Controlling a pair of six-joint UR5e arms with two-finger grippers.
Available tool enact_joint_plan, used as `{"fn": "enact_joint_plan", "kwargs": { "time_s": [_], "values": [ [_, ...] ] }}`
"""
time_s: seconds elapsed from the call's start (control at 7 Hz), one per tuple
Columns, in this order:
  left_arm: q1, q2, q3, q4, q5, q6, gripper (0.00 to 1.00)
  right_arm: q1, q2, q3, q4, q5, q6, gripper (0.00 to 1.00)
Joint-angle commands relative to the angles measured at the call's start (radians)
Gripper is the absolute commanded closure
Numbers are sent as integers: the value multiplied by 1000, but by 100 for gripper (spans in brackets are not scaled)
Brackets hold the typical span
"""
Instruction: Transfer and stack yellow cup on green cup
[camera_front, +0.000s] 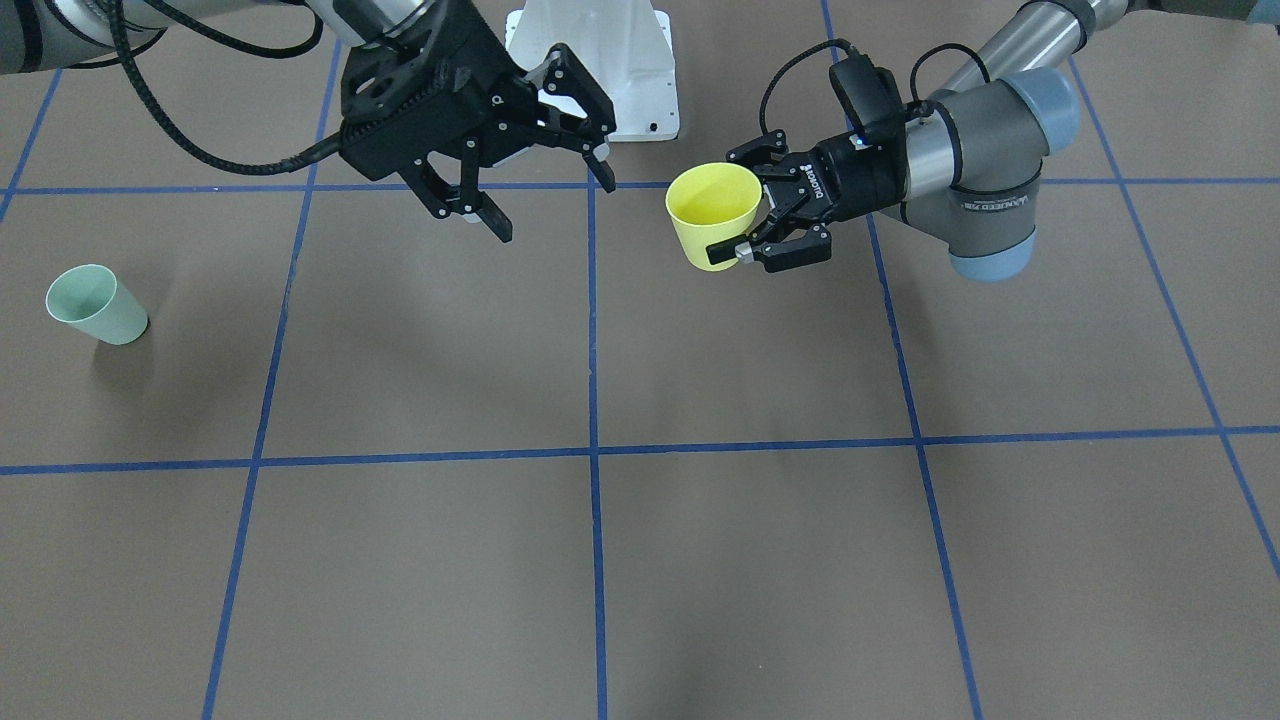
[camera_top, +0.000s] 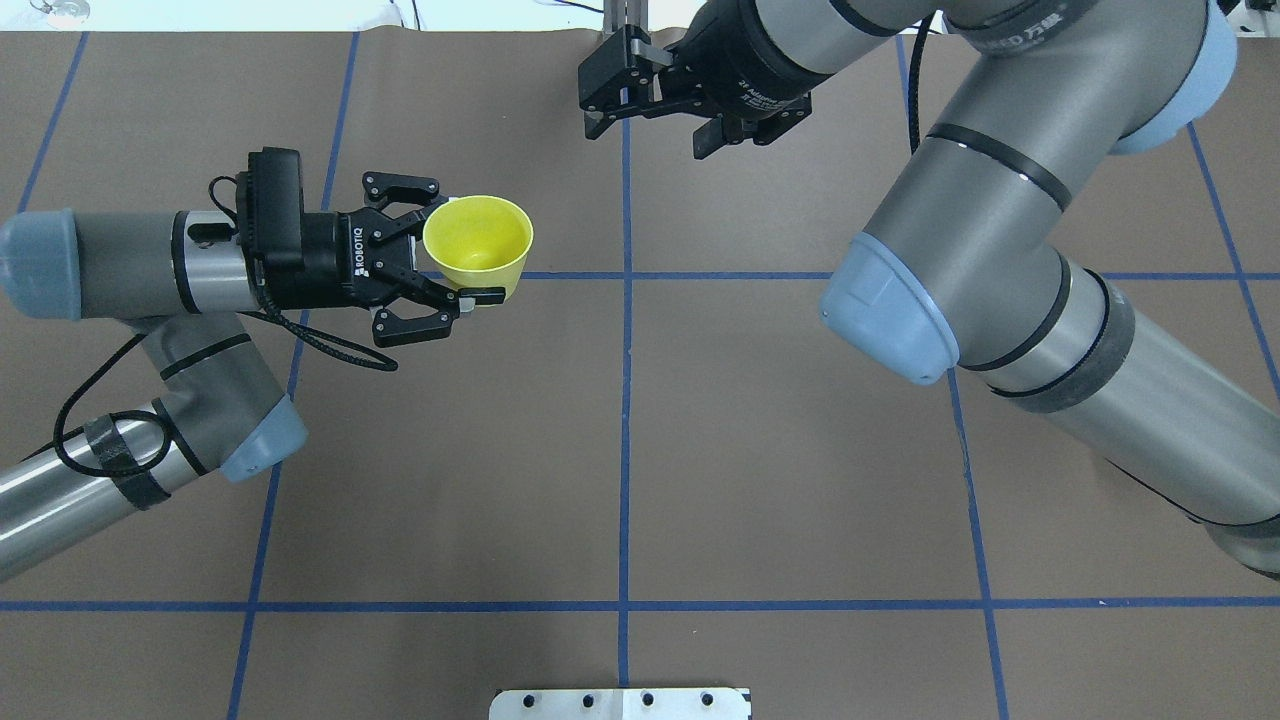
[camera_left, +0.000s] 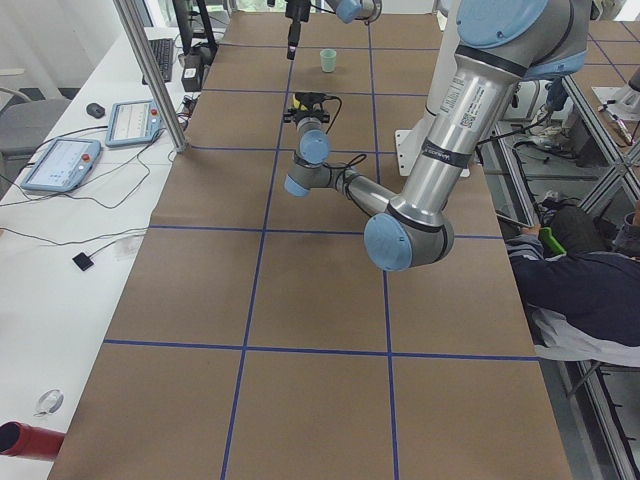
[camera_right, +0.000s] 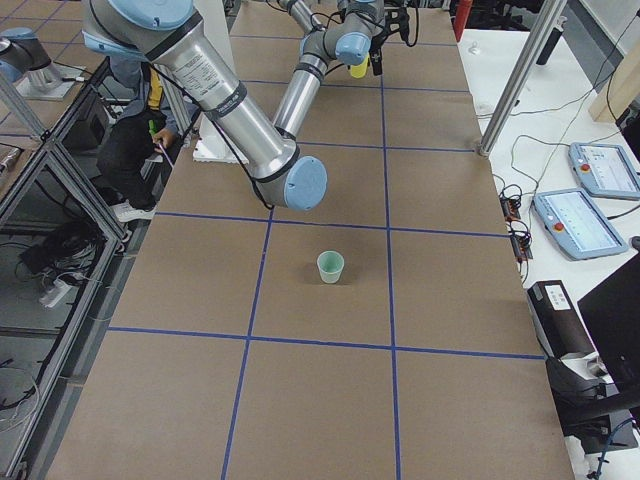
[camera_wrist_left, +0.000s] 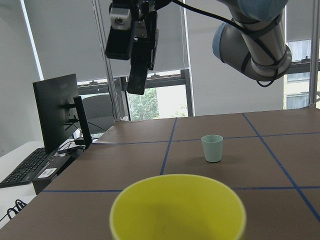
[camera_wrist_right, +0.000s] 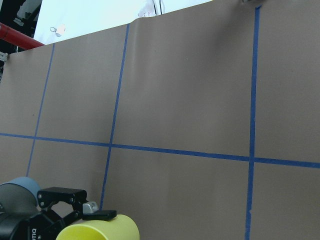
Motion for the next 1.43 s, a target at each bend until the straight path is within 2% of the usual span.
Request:
{"fn": "enact_joint_plan", "kwargs": {
  "time_s": [0.0,0.14,0.29,0.57,1.29],
  "values": [
    [0,-1,3,10,0,-1,79,-54,54,-9,-129,-29,-70,0],
    [0,1,4,10,2,0,79,-66,80,-28,-168,-35,-72,0],
    [0,-1,7,10,8,-1,79,-85,147,-89,-215,-33,-73,0],
    [0,-1,7,8,23,0,79,-118,186,-149,-214,-26,-87,0],
    [2,-1,7,5,22,0,78,-132,186,-196,-208,-29,-79,4]
  ]
}}
